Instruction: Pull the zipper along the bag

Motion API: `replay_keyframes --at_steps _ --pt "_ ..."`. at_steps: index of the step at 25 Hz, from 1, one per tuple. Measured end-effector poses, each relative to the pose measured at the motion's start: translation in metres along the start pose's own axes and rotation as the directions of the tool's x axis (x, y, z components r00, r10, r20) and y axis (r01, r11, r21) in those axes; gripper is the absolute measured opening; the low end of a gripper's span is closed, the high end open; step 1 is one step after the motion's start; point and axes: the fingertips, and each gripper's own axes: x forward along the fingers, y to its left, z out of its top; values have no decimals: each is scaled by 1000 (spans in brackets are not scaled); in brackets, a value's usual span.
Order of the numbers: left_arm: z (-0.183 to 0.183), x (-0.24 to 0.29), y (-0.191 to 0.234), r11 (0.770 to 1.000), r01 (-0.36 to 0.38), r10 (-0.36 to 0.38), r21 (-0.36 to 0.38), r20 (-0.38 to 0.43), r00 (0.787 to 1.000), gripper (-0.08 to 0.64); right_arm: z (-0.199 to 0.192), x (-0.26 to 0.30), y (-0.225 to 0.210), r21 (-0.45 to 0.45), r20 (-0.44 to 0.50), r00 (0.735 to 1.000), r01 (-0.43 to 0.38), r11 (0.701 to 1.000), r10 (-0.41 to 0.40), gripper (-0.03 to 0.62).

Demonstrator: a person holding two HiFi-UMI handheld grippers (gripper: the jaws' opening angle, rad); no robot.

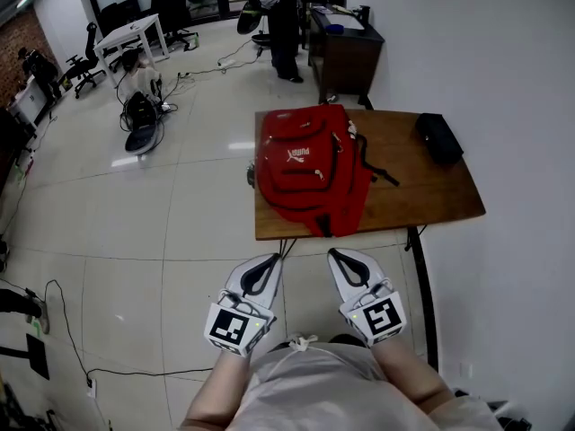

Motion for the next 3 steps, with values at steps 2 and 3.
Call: replay_keyframes --at_steps 2,3 --pt "0 2 0 1000 3 -3 -1 2 1000 6 -1 0 -2 -5 -2 1000 4 1000 -4 7" --pt "-1 3 -1 1000 5 -5 0 3 1000 6 -2 1 -3 -8 -3 1000 6 1000 -6 6"
